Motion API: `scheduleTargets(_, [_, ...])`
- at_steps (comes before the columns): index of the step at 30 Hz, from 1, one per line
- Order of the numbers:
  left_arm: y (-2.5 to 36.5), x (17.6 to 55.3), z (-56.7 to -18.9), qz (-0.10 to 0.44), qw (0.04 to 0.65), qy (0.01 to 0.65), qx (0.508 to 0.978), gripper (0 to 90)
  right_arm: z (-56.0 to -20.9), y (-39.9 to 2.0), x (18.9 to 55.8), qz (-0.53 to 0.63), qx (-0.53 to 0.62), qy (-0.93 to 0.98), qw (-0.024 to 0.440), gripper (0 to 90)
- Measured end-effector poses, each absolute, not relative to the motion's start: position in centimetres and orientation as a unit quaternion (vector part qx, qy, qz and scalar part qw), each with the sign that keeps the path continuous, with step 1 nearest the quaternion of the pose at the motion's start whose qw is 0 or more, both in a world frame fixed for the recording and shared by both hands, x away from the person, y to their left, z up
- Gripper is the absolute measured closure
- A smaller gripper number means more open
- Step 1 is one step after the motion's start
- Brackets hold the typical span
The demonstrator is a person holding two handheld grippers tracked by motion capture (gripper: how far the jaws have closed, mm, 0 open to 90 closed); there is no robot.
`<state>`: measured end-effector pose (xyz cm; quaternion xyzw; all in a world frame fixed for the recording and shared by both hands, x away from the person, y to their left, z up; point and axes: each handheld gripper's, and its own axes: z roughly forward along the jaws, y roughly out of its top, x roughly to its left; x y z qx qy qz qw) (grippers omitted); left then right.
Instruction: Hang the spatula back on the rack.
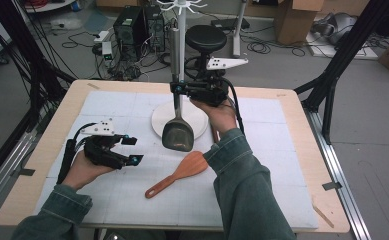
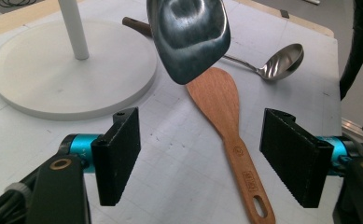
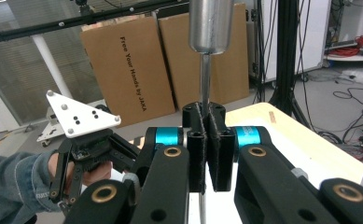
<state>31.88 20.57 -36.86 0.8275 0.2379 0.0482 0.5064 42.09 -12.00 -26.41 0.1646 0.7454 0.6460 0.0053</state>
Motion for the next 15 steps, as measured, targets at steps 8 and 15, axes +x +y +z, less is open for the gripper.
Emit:
scheduleTargets(8, [20.6,31.8,-36.9,0.049,0.506,0.239,0.827,29.0,-25.6,-12.0,42.6,0.649,0.166,0.743,0.011,87.8])
scheduleTargets(15, [20.6,31.8,-37.0,0.046,0.507,0.241,0.826,29.0,-25.5,-12.2,43.2,0.648,0.172,0.742,0.011,87.8])
